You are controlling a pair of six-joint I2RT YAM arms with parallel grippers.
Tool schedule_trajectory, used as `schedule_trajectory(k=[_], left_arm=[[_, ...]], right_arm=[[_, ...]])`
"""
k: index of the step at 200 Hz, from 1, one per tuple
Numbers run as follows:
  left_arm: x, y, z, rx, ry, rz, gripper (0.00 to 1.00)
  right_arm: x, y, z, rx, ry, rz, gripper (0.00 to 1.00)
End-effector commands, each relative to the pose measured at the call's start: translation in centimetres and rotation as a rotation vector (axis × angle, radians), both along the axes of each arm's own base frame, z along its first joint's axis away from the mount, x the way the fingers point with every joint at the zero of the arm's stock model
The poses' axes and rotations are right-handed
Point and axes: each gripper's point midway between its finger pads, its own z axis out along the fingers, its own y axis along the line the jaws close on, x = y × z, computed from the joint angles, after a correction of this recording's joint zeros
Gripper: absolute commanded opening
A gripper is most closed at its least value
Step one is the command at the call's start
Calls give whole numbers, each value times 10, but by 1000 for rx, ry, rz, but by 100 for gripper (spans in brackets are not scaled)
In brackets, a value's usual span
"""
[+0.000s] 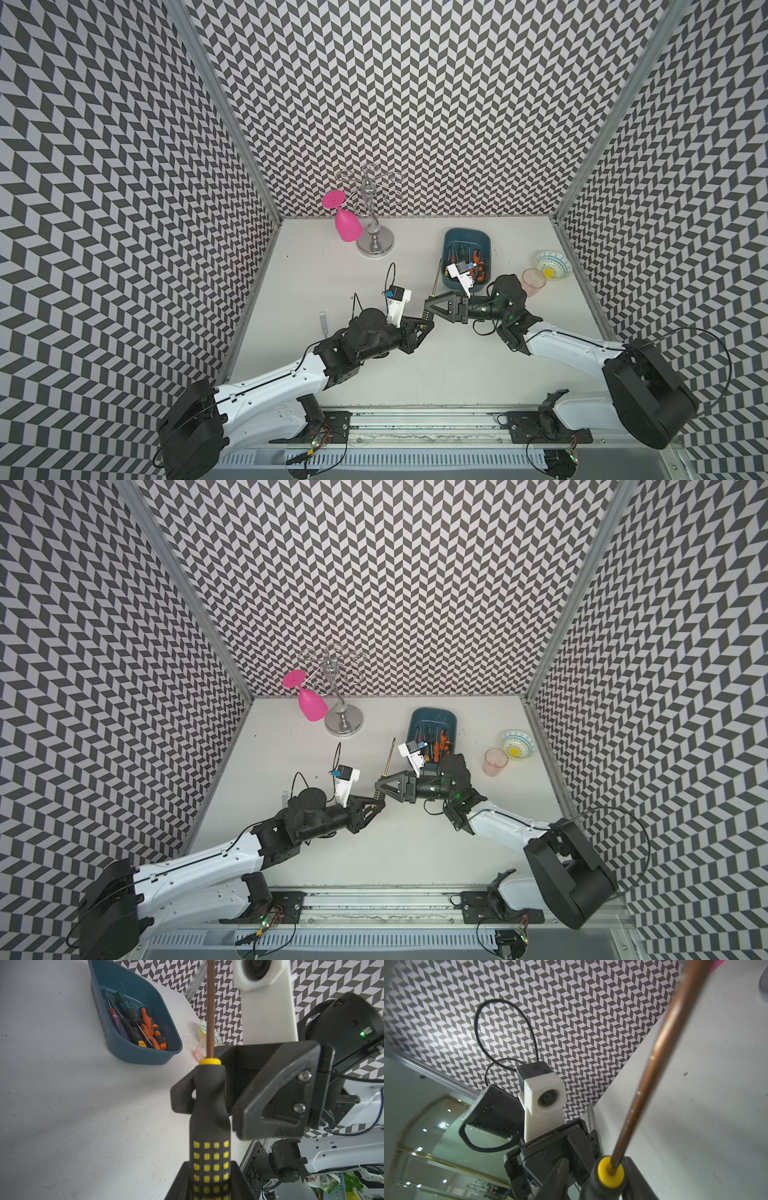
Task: Put the screwdriver on the desktop into the storage box
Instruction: Pick up the screwdriver from the center of the board, then place the screwdriver in the storage box.
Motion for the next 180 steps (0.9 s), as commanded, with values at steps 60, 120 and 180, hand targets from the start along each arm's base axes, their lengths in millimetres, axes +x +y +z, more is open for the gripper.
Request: schedule_trajectory(k=[60,120,180], left_arm=[[9,21,-1,12,-13,123,41],[9,58,-21,74,42,257,50],[7,86,-36,127,78,349,53]], right_arm=[[11,9,6,4,-27,1,18],[53,5,-3,-106,-18,-104,18],[137,-31,-26,-284,75,-348,19]])
